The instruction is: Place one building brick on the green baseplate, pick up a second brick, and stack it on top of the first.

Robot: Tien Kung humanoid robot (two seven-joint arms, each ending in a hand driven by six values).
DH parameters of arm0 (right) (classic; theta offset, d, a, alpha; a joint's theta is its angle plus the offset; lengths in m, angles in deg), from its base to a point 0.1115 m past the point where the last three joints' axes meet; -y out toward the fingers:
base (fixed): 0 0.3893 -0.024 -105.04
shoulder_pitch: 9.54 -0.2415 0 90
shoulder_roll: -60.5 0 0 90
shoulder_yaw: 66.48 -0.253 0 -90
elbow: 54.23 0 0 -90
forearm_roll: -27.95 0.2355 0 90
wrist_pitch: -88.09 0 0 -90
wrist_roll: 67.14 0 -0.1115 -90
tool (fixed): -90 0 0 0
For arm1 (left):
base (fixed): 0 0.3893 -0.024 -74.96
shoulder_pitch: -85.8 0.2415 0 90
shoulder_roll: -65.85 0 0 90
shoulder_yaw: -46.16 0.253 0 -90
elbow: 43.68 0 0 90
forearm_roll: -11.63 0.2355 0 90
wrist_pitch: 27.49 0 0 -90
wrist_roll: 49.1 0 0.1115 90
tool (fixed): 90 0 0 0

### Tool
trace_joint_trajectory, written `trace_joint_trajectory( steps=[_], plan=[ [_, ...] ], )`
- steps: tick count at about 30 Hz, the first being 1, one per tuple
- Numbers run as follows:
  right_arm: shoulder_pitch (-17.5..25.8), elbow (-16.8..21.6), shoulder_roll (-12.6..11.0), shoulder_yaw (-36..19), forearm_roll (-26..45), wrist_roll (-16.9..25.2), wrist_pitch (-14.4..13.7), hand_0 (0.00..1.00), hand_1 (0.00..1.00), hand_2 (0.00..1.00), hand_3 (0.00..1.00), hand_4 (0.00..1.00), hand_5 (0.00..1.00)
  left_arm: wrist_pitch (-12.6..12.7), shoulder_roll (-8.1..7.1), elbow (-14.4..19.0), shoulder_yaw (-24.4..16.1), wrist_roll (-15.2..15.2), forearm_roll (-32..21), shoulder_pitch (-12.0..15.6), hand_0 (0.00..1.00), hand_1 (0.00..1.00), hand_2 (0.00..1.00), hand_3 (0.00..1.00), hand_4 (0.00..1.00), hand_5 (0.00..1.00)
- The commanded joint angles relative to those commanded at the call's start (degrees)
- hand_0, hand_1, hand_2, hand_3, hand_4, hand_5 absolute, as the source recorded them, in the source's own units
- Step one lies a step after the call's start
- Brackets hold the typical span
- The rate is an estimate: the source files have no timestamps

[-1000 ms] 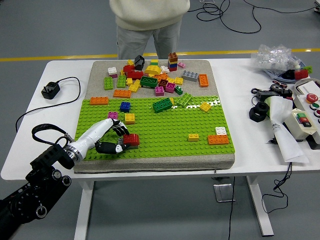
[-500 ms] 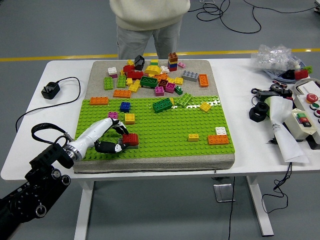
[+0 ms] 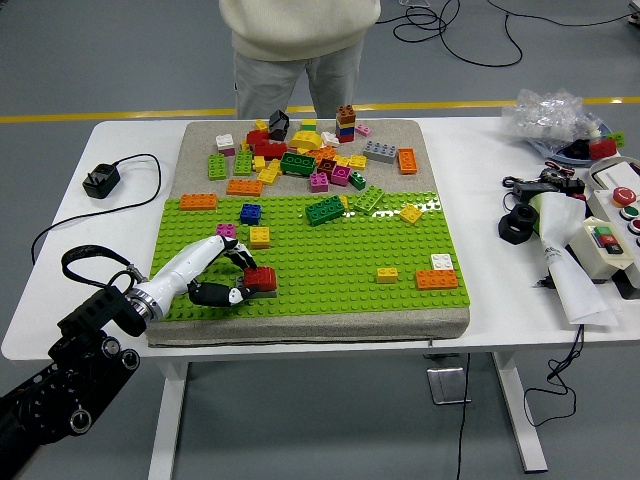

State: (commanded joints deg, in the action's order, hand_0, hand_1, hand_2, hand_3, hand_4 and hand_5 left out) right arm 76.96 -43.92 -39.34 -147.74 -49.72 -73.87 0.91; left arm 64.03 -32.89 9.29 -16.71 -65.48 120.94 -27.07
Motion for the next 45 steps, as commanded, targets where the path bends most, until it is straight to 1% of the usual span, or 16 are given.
trace_joint_trajectory(
  steps=[11, 12, 23, 24, 30, 35, 36, 45],
  plan=[
    [0.03, 0.00, 0.03, 0.09, 0.05, -0.01, -0.03, 0.759, 0.691, 0.732, 0.698, 0.948, 0.687, -0.04, -0.04, 0.01, 0.11, -0.31, -0.23, -0.03, 0.829, 0.656, 0.566, 0.530, 0.795, 0.186],
    [0.06, 0.00, 0.04, 0.08, 0.04, -0.02, -0.02, 0.759, 0.690, 0.732, 0.697, 0.948, 0.687, -0.02, -0.04, 0.01, 0.10, -0.31, -0.24, -0.03, 0.827, 0.666, 0.576, 0.547, 0.807, 0.187],
    [0.09, 0.00, 0.09, 0.11, 0.03, -0.03, -0.02, 0.759, 0.691, 0.731, 0.698, 0.948, 0.687, -0.02, -0.01, 0.03, 0.01, -0.32, -0.31, -0.21, 0.829, 0.672, 0.577, 0.546, 0.807, 0.188],
    [0.10, 0.00, 0.09, 0.10, 0.02, -0.04, 0.00, 0.759, 0.691, 0.732, 0.697, 0.948, 0.687, -0.02, -0.01, 0.04, -0.01, -0.33, -0.32, -0.24, 0.832, 0.686, 0.585, 0.550, 0.818, 0.186],
    [0.04, 0.00, 0.08, 0.11, 0.12, -0.05, -0.02, 0.759, 0.691, 0.731, 0.697, 0.948, 0.687, -0.12, -0.10, 0.07, -0.12, -0.37, -0.39, -0.33, 0.835, 0.696, 0.587, 0.553, 0.822, 0.187],
    [0.04, 0.00, 0.08, 0.06, 0.11, -0.03, -0.02, 0.759, 0.691, 0.731, 0.697, 0.948, 0.687, -0.30, -0.22, 0.30, -0.22, -0.46, -0.51, -0.32, 0.835, 0.696, 0.587, 0.553, 0.822, 0.187],
    [0.05, 0.00, 0.08, 0.06, 0.11, -0.03, -0.02, 0.759, 0.691, 0.732, 0.697, 0.948, 0.687, -0.31, -0.23, 0.32, -0.23, -0.47, -0.51, -0.33, 0.843, 0.709, 0.597, 0.561, 0.840, 0.190],
    [0.08, 0.00, 0.12, 0.03, 0.15, -0.03, -0.01, 0.760, 0.691, 0.731, 0.697, 0.948, 0.687, -1.10, -0.60, 1.68, -0.61, -0.85, -1.48, -0.03, 0.851, 0.712, 0.602, 0.569, 0.848, 0.184]
  ],
)
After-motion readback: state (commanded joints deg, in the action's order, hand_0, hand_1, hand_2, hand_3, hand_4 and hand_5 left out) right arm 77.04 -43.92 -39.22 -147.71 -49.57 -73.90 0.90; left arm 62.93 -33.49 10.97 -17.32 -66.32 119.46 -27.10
